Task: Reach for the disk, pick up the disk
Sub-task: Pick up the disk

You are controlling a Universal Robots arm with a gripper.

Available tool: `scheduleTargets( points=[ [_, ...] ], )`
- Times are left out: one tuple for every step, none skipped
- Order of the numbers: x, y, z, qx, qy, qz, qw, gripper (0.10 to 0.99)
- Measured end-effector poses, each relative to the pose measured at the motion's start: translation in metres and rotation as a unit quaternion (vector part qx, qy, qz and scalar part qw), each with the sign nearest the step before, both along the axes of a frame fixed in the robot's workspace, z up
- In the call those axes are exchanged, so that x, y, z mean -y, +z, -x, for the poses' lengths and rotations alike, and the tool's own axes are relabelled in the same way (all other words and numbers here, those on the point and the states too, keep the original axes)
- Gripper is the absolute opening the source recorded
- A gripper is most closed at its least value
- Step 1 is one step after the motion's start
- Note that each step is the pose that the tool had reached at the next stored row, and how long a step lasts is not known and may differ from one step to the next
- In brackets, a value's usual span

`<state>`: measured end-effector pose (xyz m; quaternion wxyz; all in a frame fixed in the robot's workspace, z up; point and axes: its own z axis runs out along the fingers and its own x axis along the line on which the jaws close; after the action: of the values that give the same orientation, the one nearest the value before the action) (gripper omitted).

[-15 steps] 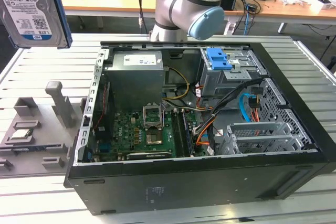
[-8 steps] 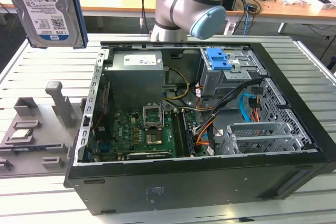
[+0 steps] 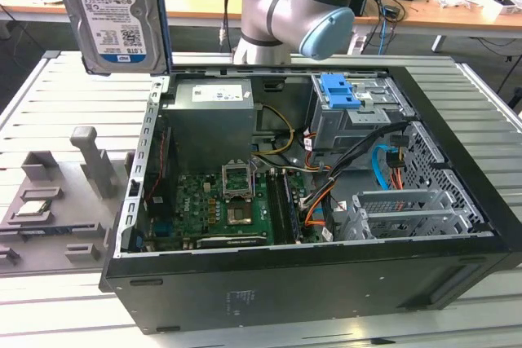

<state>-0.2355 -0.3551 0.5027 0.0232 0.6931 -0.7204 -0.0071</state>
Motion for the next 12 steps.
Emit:
scheduleTargets(
  points=[
    [0.0000, 0.0000, -0.0033, -0.0001, 0.000, 0.0000, 1.0000, 0.369],
    [0.0000, 0.0000, -0.0115, -0.0003, 0.000, 0.0000, 1.0000, 0.369],
    [0.0000, 0.0000, -0.0147, -0.0003, 0.000, 0.0000, 1.0000, 0.369],
    [0.0000, 0.0000, -0.0181, -0.0004, 0.000, 0.0000, 1.0000, 0.369],
    [0.0000, 0.0000, -0.0263, -0.0006, 0.000, 0.0000, 1.0000, 0.369],
    [0.0000, 0.0000, -0.0322, -0.0007, 0.000, 0.0000, 1.0000, 0.369],
    [-0.0001, 0.0000, -0.0356, -0.0007, 0.000, 0.0000, 1.0000, 0.369],
    [0.0000, 0.0000, -0.0390, -0.0008, 0.000, 0.0000, 1.0000, 0.369],
    [0.0000, 0.0000, -0.0423, -0.0008, 0.000, 0.0000, 1.0000, 0.369],
    [0.0000, 0.0000, -0.0469, -0.0009, 0.000, 0.0000, 1.0000, 0.369],
    [-0.0001, 0.0000, -0.0550, -0.0010, 0.000, 0.0000, 1.0000, 0.369],
    [0.0000, 0.0000, -0.0592, -0.0011, 0.000, 0.0000, 1.0000, 0.369]
  ],
)
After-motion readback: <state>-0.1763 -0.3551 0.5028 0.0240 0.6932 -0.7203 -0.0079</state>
